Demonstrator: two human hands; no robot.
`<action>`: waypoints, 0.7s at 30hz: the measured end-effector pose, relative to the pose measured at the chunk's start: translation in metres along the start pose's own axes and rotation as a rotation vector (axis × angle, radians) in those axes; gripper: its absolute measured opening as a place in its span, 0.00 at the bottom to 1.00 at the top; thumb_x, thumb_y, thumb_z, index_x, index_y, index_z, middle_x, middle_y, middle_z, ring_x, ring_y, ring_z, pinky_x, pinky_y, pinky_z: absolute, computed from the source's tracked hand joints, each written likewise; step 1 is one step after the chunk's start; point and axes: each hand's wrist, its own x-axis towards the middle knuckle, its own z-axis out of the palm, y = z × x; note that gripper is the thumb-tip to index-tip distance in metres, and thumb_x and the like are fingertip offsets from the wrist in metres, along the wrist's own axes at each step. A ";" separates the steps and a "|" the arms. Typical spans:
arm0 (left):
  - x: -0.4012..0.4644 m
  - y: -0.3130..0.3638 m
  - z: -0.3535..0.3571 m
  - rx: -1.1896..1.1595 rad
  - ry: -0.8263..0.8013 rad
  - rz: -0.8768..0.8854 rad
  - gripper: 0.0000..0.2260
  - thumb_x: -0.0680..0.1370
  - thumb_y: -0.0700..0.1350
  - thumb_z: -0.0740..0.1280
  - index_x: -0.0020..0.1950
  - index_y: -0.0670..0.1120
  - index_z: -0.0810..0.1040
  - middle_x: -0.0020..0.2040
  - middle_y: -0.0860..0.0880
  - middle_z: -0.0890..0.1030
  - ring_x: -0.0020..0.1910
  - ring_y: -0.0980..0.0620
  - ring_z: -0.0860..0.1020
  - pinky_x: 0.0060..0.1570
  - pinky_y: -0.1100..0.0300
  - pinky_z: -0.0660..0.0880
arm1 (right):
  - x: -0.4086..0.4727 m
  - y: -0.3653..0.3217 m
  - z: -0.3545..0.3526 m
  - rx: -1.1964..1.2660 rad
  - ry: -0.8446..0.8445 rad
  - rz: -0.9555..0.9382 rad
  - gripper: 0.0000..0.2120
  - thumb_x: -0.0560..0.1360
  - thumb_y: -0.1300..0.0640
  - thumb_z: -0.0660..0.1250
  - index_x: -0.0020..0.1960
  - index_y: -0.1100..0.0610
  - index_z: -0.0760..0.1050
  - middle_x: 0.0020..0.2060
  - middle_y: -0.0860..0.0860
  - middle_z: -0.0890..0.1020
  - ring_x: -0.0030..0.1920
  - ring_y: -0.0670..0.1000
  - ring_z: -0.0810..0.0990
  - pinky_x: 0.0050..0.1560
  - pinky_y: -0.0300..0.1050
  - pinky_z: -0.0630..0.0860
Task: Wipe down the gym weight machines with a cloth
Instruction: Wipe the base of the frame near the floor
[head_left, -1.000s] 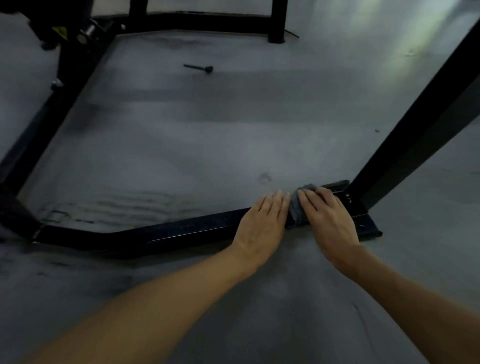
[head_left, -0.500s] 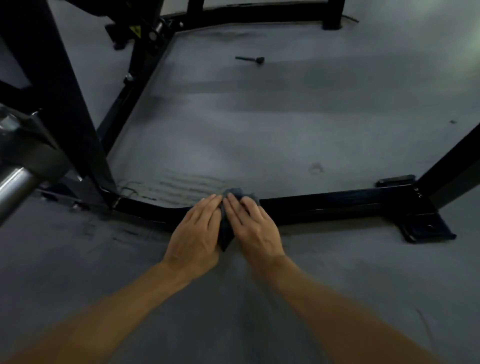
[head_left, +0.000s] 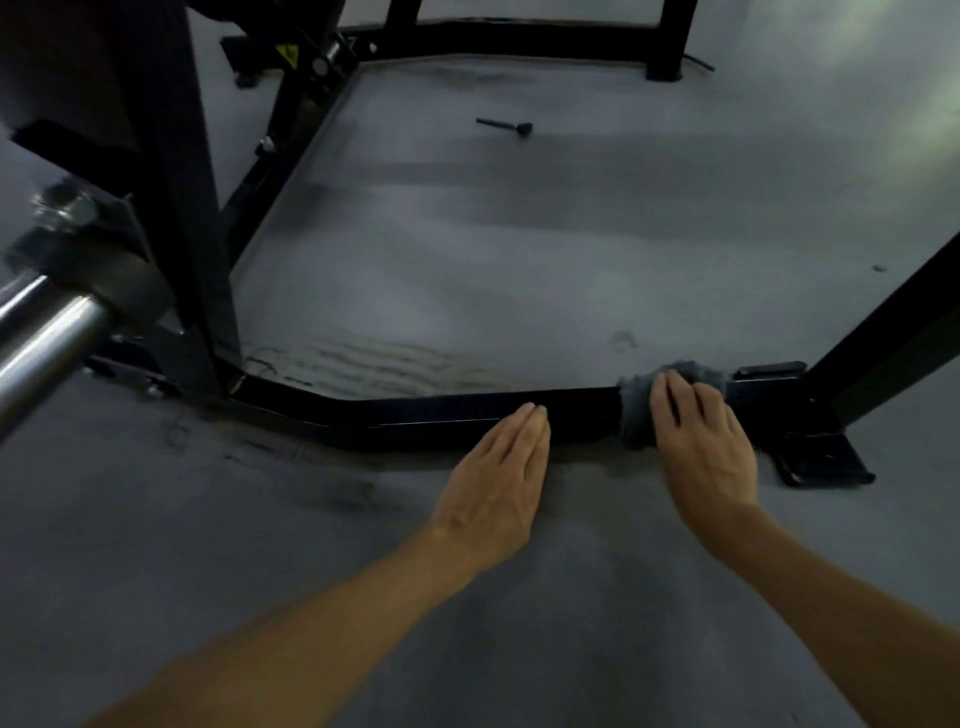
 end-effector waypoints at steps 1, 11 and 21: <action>-0.010 -0.007 -0.001 0.001 0.008 -0.018 0.27 0.76 0.37 0.51 0.74 0.30 0.68 0.75 0.34 0.69 0.76 0.37 0.66 0.76 0.48 0.62 | 0.002 -0.010 -0.001 0.012 0.016 -0.029 0.27 0.75 0.66 0.56 0.73 0.69 0.66 0.68 0.65 0.72 0.60 0.66 0.71 0.57 0.60 0.75; -0.110 -0.139 -0.010 0.056 -0.123 -0.530 0.38 0.69 0.37 0.65 0.79 0.35 0.61 0.79 0.34 0.62 0.79 0.36 0.60 0.74 0.44 0.65 | 0.048 -0.254 0.003 0.309 0.250 -0.368 0.21 0.82 0.60 0.56 0.71 0.64 0.73 0.69 0.60 0.76 0.64 0.59 0.75 0.61 0.50 0.74; -0.139 -0.177 -0.016 -0.135 -0.094 -0.821 0.36 0.74 0.32 0.66 0.81 0.36 0.55 0.80 0.36 0.59 0.79 0.38 0.61 0.76 0.50 0.59 | 0.076 -0.362 -0.025 0.141 0.099 -0.487 0.33 0.82 0.54 0.49 0.81 0.65 0.42 0.82 0.60 0.49 0.80 0.57 0.53 0.79 0.49 0.55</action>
